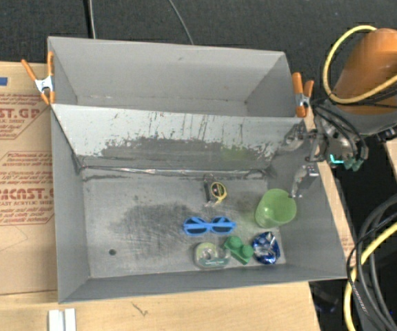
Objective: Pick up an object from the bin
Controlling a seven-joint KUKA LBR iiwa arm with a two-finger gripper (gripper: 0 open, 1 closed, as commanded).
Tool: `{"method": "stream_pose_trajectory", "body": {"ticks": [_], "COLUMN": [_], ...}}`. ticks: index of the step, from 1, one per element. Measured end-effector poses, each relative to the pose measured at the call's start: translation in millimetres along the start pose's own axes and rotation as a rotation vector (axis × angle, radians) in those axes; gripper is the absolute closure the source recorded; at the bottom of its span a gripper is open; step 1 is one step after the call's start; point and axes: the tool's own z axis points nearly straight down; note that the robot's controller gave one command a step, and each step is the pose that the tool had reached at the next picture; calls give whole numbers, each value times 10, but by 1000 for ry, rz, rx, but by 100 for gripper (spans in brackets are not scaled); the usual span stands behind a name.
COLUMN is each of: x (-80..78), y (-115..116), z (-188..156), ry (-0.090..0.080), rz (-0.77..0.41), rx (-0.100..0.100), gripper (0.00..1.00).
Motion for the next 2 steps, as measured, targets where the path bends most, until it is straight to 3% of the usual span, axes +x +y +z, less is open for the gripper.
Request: {"method": "stream_pose_trajectory", "body": {"ticks": [1, 2], "x": [202, 278], "y": [-69, -76], "z": [1244, 1070], "ry": [-13, -9], "rz": [-95, -64], "rx": [2, 1], "gripper": [0, 0]}}
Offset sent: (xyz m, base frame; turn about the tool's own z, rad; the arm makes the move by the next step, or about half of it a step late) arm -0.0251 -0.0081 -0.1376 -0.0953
